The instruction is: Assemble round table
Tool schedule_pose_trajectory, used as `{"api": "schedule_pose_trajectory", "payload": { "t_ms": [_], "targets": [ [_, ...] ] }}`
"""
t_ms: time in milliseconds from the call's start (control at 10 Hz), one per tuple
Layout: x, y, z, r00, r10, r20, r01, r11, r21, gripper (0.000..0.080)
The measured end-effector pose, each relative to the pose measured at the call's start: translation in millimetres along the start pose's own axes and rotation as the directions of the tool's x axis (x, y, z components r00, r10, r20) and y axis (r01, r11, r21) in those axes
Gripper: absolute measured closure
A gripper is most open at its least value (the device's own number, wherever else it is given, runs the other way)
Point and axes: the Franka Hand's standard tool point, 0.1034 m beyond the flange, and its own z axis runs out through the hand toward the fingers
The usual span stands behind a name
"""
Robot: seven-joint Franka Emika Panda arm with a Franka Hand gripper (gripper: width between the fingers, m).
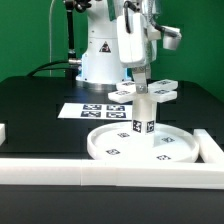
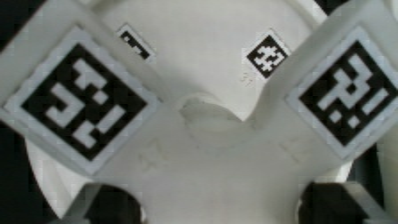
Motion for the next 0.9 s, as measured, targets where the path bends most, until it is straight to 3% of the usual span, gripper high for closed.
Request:
{"api": "schedule_pose_trajectory", "payload": {
  "t_ms": [100, 200, 300, 500, 700, 800, 900],
  "targets": [
    [-1.6, 0.5, -0.8, 0.999, -0.032, 0.003, 0.032, 0.999, -0.010, 0.0357],
    [-6.5, -1.3, -6.7, 0.997, -0.077, 0.020, 0.078, 0.996, -0.031, 0.0211],
    [-10.4, -5.2, -15.2, 0.993, -0.113, 0.034, 0.114, 0.993, -0.032, 0.0162],
    [-15.6, -9.1, -27.5, 0.985, -0.167, 0.051, 0.168, 0.986, -0.023, 0.0153],
    [-14.7, -7.8, -24.3, 0.984, -0.173, 0.049, 0.174, 0.984, -0.027, 0.0151],
    [-15.6, -6.3, -23.7, 0.960, -0.277, 0.047, 0.279, 0.960, -0.032, 0.0151],
    [-19.7, -1.2, -21.3, 0.897, -0.441, 0.035, 0.443, 0.894, -0.066, 0.0151]
  ]
}}
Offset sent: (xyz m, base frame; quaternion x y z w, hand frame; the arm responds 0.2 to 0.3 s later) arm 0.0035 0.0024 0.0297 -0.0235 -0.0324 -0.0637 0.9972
